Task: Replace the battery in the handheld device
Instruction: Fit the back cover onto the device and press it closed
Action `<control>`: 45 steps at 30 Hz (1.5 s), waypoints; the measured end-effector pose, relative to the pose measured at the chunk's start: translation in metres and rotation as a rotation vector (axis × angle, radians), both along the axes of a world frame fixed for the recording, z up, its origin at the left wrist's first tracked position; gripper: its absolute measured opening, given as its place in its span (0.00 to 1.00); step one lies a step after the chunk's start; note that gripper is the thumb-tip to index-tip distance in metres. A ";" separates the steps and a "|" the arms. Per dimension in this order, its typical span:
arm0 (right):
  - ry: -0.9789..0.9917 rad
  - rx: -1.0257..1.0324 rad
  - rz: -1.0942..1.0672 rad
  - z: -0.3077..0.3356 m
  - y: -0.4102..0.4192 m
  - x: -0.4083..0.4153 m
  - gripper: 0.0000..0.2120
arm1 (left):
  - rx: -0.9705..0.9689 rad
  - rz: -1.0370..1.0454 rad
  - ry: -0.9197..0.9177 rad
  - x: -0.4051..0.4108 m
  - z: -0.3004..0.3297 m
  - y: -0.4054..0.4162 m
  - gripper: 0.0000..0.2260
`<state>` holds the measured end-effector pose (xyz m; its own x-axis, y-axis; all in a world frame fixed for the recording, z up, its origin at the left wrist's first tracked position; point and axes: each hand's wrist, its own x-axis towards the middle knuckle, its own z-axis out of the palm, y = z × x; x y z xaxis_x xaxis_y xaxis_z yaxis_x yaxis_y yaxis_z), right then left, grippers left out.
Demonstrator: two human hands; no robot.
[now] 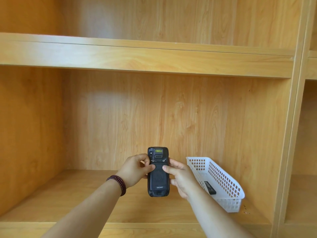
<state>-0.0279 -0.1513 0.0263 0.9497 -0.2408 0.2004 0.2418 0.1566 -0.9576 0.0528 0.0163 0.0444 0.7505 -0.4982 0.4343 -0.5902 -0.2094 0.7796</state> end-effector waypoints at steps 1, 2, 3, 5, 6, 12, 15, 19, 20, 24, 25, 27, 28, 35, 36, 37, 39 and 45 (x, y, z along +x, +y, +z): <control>-0.005 0.001 0.001 0.001 0.000 0.000 0.14 | -0.023 0.004 0.012 0.000 -0.001 0.000 0.13; -0.012 -0.006 0.003 0.002 0.000 0.000 0.14 | -0.051 0.000 0.030 0.001 -0.002 0.001 0.13; -0.016 -0.016 0.005 0.003 0.000 0.000 0.14 | -0.079 -0.009 0.046 0.001 -0.002 0.001 0.12; -0.025 -0.018 0.009 0.004 -0.001 0.000 0.14 | -0.128 -0.029 0.058 0.001 -0.001 0.003 0.11; -0.030 -0.011 0.010 0.004 -0.001 0.000 0.15 | -0.139 -0.034 0.050 -0.001 0.000 0.003 0.10; -0.049 0.001 0.011 0.005 0.001 0.000 0.15 | -0.181 -0.046 0.032 -0.006 -0.001 0.001 0.07; -0.054 0.007 0.010 0.005 0.002 -0.001 0.16 | -0.215 -0.050 0.050 -0.008 -0.002 0.001 0.06; -0.060 0.022 0.011 0.006 0.003 -0.002 0.17 | -0.236 -0.059 0.071 -0.009 0.000 0.001 0.07; -0.061 0.021 0.013 0.006 0.003 -0.003 0.17 | -0.239 -0.062 0.076 -0.009 0.000 0.001 0.07; -0.063 0.020 0.019 0.007 0.004 -0.004 0.15 | -0.233 -0.063 0.095 -0.009 0.001 0.001 0.07; -0.063 0.016 0.020 0.007 0.004 -0.004 0.15 | -0.230 -0.063 0.100 -0.008 0.001 0.001 0.07; -0.060 0.015 0.020 0.006 0.005 -0.004 0.15 | -0.227 -0.063 0.119 -0.007 0.001 0.002 0.09; -0.057 0.021 0.019 0.006 0.005 -0.005 0.14 | -0.225 -0.061 0.131 -0.006 0.002 0.002 0.09; -0.039 0.036 0.002 0.005 0.008 -0.005 0.15 | -0.219 -0.031 0.159 -0.005 0.001 0.001 0.08; -0.037 0.034 0.003 0.005 0.008 -0.005 0.15 | -0.220 -0.029 0.163 -0.006 0.001 0.001 0.08; -0.036 0.033 0.002 0.005 0.009 -0.005 0.15 | -0.220 -0.027 0.166 -0.006 0.001 0.001 0.07; -0.030 0.037 -0.005 0.004 0.009 -0.004 0.14 | -0.211 -0.021 0.165 -0.007 0.001 0.001 0.07; -0.015 0.045 -0.017 0.000 0.008 -0.003 0.15 | -0.184 -0.018 0.149 -0.006 -0.001 0.001 0.07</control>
<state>-0.0307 -0.1433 0.0267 0.9422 -0.2661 0.2035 0.2593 0.1948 -0.9460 0.0472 0.0176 0.0433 0.8047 -0.4349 0.4041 -0.4679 -0.0459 0.8826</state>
